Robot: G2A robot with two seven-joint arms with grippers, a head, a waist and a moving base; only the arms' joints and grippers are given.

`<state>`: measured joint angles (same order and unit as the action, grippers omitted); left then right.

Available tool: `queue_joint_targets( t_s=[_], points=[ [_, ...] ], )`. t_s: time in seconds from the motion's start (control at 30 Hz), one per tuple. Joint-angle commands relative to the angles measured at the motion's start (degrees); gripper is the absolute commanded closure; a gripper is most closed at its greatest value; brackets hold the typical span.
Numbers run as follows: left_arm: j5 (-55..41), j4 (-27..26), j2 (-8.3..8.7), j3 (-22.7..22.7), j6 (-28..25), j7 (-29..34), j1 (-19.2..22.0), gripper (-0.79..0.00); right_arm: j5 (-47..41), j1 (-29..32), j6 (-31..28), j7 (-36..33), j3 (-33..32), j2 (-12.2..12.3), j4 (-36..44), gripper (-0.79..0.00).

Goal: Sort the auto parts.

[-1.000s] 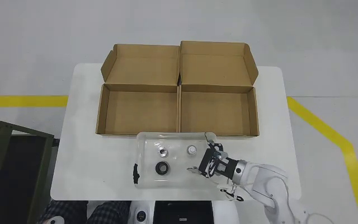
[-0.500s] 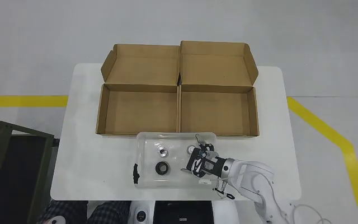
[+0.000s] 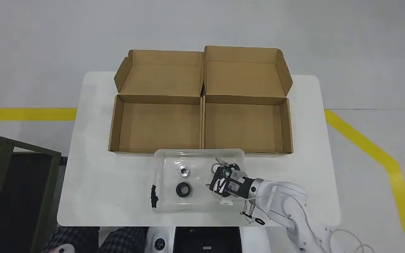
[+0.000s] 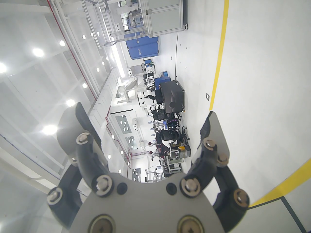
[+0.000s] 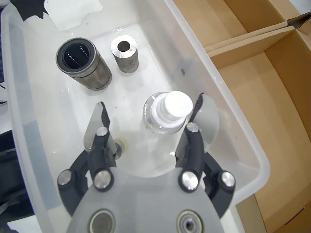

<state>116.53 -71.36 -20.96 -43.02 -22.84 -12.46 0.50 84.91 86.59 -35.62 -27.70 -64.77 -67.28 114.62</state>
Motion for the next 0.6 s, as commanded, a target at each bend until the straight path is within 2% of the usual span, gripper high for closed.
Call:
queue_joint_targets(
  t_s=[0.0, 0.1, 0.23, 0.43, 0.57],
  points=[
    [0.0, 0.0, 0.0, 0.0, 0.0, 0.0, 0.0, -0.785, -0.02, 0.01, 0.14, 0.07, -0.01, 0.06, -0.04, -0.299],
    [0.0, 0.0, 0.0, 0.0, 0.0, 0.0, 0.0, -0.785, -0.08, -0.01, 0.4, 0.22, -0.05, 0.15, -0.1, -0.212],
    [0.0, 0.0, 0.0, 0.0, 0.0, 0.0, 0.0, -0.785, -0.19, -0.1, 0.53, 0.45, -0.17, 0.29, -0.01, 0.0],
    [0.0, 0.0, 0.0, 0.0, 0.0, 0.0, 0.0, -0.785, -2.45, 0.73, -1.45, 2.02, -0.88, 0.67, 1.7, 0.0],
    [0.0, 0.0, 0.0, 0.0, 0.0, 0.0, 0.0, -0.785, -7.12, 1.69, -3.29, 5.13, -2.11, 0.94, 2.15, 0.0]
  ],
)
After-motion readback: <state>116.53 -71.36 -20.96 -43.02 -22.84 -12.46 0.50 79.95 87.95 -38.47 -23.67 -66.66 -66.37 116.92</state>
